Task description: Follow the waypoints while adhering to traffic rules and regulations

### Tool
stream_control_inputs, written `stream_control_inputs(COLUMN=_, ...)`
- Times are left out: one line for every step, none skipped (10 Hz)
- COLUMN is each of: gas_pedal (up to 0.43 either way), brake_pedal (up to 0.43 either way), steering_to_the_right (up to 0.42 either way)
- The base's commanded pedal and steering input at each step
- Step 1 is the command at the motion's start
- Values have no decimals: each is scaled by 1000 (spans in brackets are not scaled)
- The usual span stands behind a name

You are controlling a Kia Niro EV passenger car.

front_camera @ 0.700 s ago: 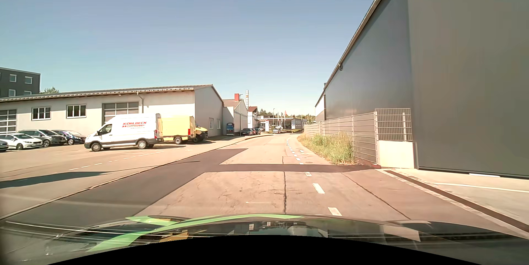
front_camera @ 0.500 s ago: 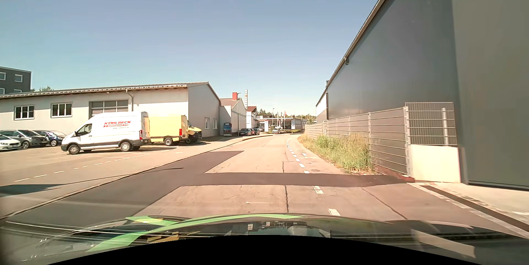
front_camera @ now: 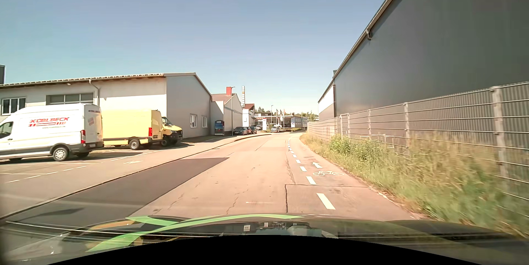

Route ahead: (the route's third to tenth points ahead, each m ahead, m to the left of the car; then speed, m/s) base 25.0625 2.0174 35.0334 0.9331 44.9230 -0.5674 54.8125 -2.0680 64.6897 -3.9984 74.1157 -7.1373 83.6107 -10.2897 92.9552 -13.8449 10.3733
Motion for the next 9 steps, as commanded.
stream_control_inputs(gas_pedal=150, brake_pedal=0, steering_to_the_right=1)
stream_control_inputs(gas_pedal=150, brake_pedal=0, steering_to_the_right=0)
stream_control_inputs(gas_pedal=150, brake_pedal=0, steering_to_the_right=0)
stream_control_inputs(gas_pedal=150, brake_pedal=0, steering_to_the_right=0)
stream_control_inputs(gas_pedal=150, brake_pedal=0, steering_to_the_right=0)
stream_control_inputs(gas_pedal=150, brake_pedal=0, steering_to_the_right=0)
stream_control_inputs(gas_pedal=150, brake_pedal=0, steering_to_the_right=0)
stream_control_inputs(gas_pedal=150, brake_pedal=0, steering_to_the_right=0)
stream_control_inputs(gas_pedal=150, brake_pedal=0, steering_to_the_right=0)
